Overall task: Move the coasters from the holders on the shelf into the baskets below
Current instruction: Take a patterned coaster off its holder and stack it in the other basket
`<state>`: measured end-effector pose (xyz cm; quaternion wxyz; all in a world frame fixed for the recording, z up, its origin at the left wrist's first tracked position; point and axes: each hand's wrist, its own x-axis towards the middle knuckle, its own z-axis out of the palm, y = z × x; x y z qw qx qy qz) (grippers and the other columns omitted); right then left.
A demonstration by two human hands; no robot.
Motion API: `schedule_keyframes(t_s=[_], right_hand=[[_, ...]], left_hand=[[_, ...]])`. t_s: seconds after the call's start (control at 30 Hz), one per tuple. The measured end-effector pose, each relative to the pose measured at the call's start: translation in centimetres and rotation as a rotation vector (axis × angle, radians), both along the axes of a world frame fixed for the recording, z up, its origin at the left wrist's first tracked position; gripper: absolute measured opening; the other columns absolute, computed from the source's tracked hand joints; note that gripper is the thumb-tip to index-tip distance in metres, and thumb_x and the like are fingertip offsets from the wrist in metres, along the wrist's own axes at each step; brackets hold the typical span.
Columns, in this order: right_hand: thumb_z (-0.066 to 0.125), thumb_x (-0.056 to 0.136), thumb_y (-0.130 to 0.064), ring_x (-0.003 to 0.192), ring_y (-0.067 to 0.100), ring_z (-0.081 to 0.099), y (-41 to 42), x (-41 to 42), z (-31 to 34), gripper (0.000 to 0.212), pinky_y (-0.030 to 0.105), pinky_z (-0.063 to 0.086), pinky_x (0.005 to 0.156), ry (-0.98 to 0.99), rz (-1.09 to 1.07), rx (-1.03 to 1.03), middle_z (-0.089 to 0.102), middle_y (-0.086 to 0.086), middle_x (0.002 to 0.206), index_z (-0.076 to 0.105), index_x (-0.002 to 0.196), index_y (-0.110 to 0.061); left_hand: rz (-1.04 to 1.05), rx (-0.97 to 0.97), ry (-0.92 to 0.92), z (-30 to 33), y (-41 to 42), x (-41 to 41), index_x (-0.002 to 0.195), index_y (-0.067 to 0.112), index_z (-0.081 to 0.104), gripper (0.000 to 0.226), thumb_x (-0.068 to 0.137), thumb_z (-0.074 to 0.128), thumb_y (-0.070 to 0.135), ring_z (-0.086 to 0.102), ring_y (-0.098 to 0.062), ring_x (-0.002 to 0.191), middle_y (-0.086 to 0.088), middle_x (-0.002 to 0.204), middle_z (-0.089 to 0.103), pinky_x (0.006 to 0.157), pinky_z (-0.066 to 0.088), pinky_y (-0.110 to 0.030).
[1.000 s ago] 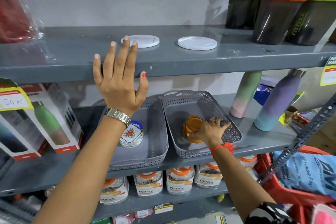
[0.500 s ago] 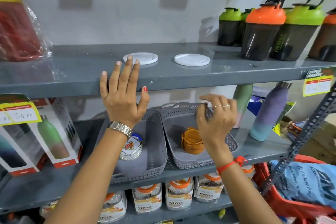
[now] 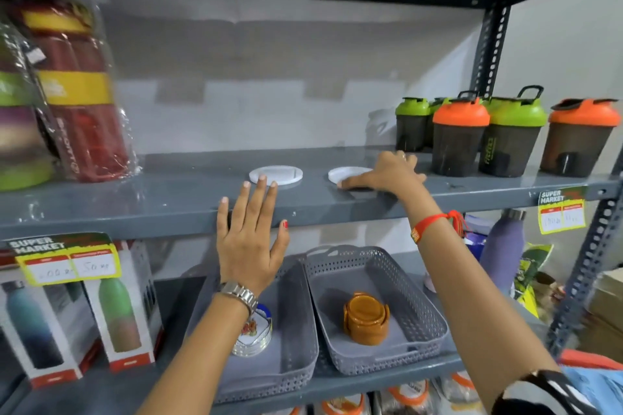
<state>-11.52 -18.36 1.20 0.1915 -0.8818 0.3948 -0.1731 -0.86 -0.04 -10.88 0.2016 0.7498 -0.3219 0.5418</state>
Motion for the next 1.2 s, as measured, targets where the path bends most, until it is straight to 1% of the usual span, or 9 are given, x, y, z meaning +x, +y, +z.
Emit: schedule_keyframes(t_s=[0.13, 0.27, 0.43, 0.57, 0.67, 0.73, 0.83, 1.07, 1.2], right_hand=[[0.071, 0.057, -0.073, 0.143, 0.035, 0.015, -0.4, 0.4, -0.2, 0.103, 0.05, 0.016, 0.114, 0.048, -0.013, 0.079, 0.031, 0.016, 0.151, 0.043, 0.135, -0.012], [0.07, 0.057, -0.074, 0.145, 0.034, 0.012, -0.5, 0.6, -0.2, 0.109, 0.051, 0.012, 0.116, 0.026, -0.021, 0.093, 0.023, 0.014, 0.156, 0.036, 0.141, -0.013], [0.074, 0.052, -0.072, 0.141, 0.034, 0.019, -0.1, 0.6, -0.7, 0.104, 0.054, 0.016, 0.113, -0.086, -0.083, 0.02, 0.032, 0.014, 0.151, 0.047, 0.133, -0.013], [0.073, 0.049, -0.074, 0.131, 0.035, 0.031, 1.6, -0.3, -1.8, 0.104, 0.058, 0.021, 0.109, -0.288, -0.118, -0.324, 0.041, 0.013, 0.139, 0.05, 0.131, -0.014], [0.071, 0.05, -0.072, 0.126, 0.034, 0.036, 3.6, -0.9, -2.2, 0.102, 0.057, 0.021, 0.111, -0.469, -0.076, -0.468, 0.045, 0.011, 0.132, 0.049, 0.133, -0.017], [0.063, 0.046, -0.077, 0.121, 0.034, 0.04, 4.9, -1.2, -2.3, 0.103, 0.058, 0.028, 0.108, -0.613, -0.063, -0.548, 0.049, 0.01, 0.127, 0.054, 0.129, -0.018], [0.056, 0.046, -0.082, 0.116, 0.026, 0.036, 6.4, -1.6, -2.5, 0.102, 0.06, 0.036, 0.1, -0.824, -0.034, -0.637, 0.054, 0.011, 0.124, 0.059, 0.125, -0.017], [0.059, 0.057, -0.08, 0.117, 0.024, 0.042, 9.6, -2.9, -2.2, 0.101, 0.063, 0.032, 0.103, -1.098, 0.004, -0.79, 0.061, 0.012, 0.119, 0.06, 0.128, -0.009], [0.06, 0.061, -0.079, 0.117, 0.025, 0.046, 10.6, -3.2, -2.3, 0.099, 0.062, 0.033, 0.103, -1.196, 0.021, -0.843, 0.056, 0.008, 0.121, 0.057, 0.128, -0.007]], left_hand=[[-0.011, 0.06, 0.071, 0.5, 0.4, -0.4, 0.141, 0.01, 0.033, 0.059, 0.088, 0.035, 0.036, 0.024, -0.022, 0.137, -0.006, 0.148, 0.031, 0.117, -0.001, -0.039], [-0.018, 0.09, 0.111, 1.1, 1.0, -0.8, 0.141, 0.008, 0.033, 0.062, 0.088, 0.034, 0.039, 0.02, -0.019, 0.139, -0.008, 0.149, 0.031, 0.117, -0.004, -0.038], [0.029, 0.066, 0.15, 2.1, 2.5, -0.2, 0.142, 0.008, 0.031, 0.063, 0.089, 0.032, 0.042, 0.021, -0.021, 0.139, -0.008, 0.149, 0.03, 0.116, -0.006, -0.042], [0.056, 0.066, 0.181, 2.3, 3.7, 0.8, 0.141, 0.008, 0.032, 0.065, 0.093, 0.02, 0.05, 0.023, -0.022, 0.139, -0.007, 0.149, 0.03, 0.116, -0.005, -0.043], [0.054, 0.069, 0.18, 2.2, 3.8, 1.0, 0.141, 0.008, 0.034, 0.066, 0.093, 0.019, 0.051, 0.026, -0.023, 0.138, -0.006, 0.149, 0.031, 0.116, -0.005, -0.044], [0.056, 0.056, 0.181, 2.1, 3.6, 1.0, 0.14, 0.008, 0.036, 0.065, 0.093, 0.019, 0.051, 0.027, -0.024, 0.137, -0.005, 0.148, 0.033, 0.116, -0.003, -0.044], [0.057, 0.032, 0.18, 2.0, 3.3, 0.9, 0.138, 0.008, 0.039, 0.065, 0.094, 0.019, 0.05, 0.032, -0.025, 0.135, -0.005, 0.145, 0.037, 0.115, 0.002, -0.045], [0.077, 0.014, 0.163, 1.8, 3.2, 1.0, 0.136, 0.009, 0.043, 0.06, 0.09, 0.029, 0.045, 0.036, -0.024, 0.132, -0.004, 0.141, 0.045, 0.113, 0.009, -0.048], [0.06, -0.012, 0.181, 1.8, 3.0, 0.9, 0.136, 0.011, 0.042, 0.059, 0.088, 0.032, 0.043, 0.035, -0.022, 0.131, -0.003, 0.138, 0.048, 0.114, 0.003, -0.046]])
